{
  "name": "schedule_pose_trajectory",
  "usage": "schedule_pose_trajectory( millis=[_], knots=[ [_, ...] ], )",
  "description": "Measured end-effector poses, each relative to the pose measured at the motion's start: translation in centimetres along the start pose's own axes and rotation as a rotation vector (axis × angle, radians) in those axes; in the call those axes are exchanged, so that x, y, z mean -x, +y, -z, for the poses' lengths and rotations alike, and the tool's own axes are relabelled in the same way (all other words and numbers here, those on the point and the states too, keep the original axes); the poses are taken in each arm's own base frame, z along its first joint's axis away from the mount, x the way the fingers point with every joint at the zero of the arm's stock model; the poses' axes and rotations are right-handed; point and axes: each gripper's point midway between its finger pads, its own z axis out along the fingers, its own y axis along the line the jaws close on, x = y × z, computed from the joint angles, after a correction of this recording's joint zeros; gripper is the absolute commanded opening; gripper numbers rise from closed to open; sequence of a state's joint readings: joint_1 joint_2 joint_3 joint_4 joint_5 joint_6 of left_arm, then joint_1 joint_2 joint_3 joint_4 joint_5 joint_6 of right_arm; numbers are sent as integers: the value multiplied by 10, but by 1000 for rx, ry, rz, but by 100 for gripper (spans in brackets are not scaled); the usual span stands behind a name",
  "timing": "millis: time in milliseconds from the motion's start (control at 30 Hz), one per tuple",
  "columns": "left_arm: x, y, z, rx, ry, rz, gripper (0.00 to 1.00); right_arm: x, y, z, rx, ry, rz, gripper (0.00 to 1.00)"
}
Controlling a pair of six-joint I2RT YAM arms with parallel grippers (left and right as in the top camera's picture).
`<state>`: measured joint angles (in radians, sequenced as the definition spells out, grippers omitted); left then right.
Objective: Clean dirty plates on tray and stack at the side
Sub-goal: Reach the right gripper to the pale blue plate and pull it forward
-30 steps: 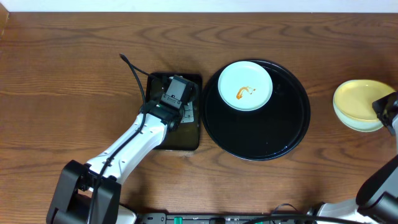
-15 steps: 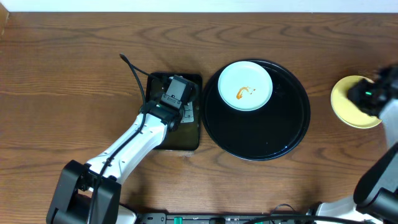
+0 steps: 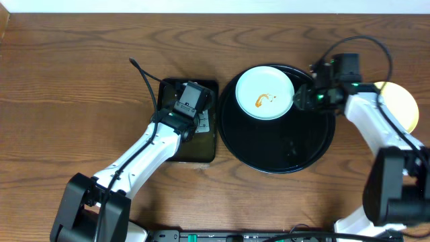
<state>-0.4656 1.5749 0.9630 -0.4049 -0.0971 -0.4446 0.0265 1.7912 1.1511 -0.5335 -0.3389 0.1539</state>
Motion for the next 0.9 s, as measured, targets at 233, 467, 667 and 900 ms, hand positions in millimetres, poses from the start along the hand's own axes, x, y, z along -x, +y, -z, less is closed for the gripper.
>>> schedule_pose_trajectory(
  millis=[233, 467, 667, 900],
  knots=[
    [0, 0, 0, 0, 0, 0, 12, -24, -4, -41, -12, 105, -43, 17],
    [0, 0, 0, 0, 0, 0, 13, -32, 2, -44, -4, 136, -62, 1],
    [0, 0, 0, 0, 0, 0, 13, -49, -4, -39, -44, 213, -92, 1],
    [1, -1, 0, -3, -6, 1, 8, -54, -7, -36, -66, 236, -98, 1]
  ],
)
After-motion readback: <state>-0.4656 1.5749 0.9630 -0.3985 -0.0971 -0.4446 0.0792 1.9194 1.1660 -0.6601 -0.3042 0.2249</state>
